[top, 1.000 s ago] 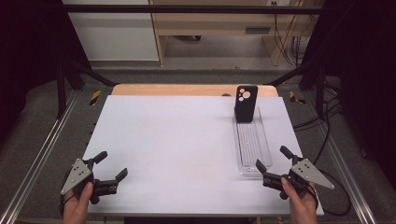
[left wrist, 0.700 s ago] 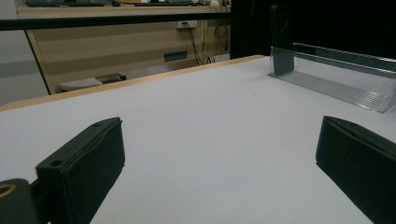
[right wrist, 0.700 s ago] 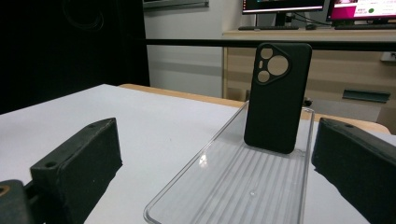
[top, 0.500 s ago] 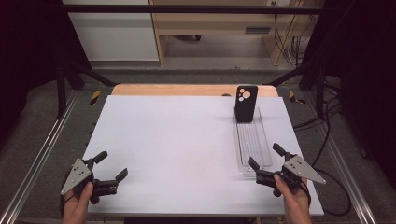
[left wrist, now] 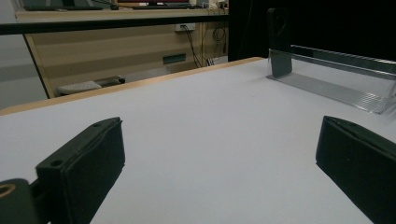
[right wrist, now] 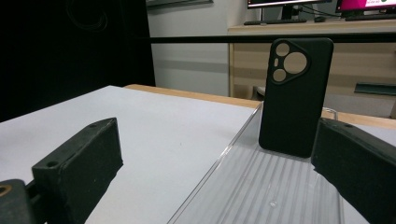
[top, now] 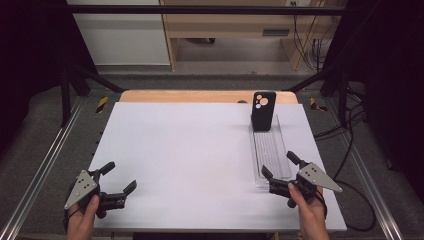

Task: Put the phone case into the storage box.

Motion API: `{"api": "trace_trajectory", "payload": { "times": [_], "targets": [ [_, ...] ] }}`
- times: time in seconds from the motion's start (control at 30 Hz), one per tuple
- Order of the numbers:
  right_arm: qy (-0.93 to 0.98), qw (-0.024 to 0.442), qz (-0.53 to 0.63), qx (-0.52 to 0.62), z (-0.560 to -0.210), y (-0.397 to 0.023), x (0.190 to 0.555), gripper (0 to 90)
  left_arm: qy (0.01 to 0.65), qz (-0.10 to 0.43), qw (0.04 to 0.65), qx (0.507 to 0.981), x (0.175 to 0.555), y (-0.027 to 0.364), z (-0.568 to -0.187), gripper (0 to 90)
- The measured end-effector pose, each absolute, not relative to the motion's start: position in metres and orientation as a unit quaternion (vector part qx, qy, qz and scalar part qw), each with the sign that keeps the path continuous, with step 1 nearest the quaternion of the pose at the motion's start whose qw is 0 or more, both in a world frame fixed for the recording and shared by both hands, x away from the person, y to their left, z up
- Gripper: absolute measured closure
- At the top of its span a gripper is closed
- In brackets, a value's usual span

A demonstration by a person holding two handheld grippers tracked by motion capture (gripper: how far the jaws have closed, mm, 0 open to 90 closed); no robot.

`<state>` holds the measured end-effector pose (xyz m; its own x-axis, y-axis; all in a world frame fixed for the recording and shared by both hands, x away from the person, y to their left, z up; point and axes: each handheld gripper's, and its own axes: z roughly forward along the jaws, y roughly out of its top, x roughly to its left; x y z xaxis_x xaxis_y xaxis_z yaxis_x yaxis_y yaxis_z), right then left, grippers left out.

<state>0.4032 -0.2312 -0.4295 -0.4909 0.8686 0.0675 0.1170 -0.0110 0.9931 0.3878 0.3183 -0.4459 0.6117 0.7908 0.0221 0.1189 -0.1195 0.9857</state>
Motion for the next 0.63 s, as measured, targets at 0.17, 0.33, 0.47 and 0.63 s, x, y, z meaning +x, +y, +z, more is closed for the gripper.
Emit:
{"api": "trace_trajectory", "payload": {
  "times": [0.17, 0.33, 0.47, 0.63],
  "targets": [
    [0.628, 0.314, 0.594, 0.392, -0.431, -0.226, 0.406, 2.1, 0.328, 0.292, 0.578, 0.688, 0.388, 0.318, -0.445, 1.4],
    [0.630, 0.314, 0.594, 0.388, -0.432, -0.222, 0.408, 2.1, 0.322, 0.295, 0.578, 0.689, 0.387, 0.316, -0.445, 1.4],
    [0.634, 0.317, 0.592, 0.383, -0.433, -0.220, 0.409, 2.0, 0.319, 0.295, 0.581, 0.688, 0.387, 0.314, -0.444, 1.4],
    [0.638, 0.313, 0.591, 0.382, -0.437, -0.219, 0.407, 1.9, 0.320, 0.294, 0.587, 0.683, 0.387, 0.314, -0.443, 1.3]
  ]
}}
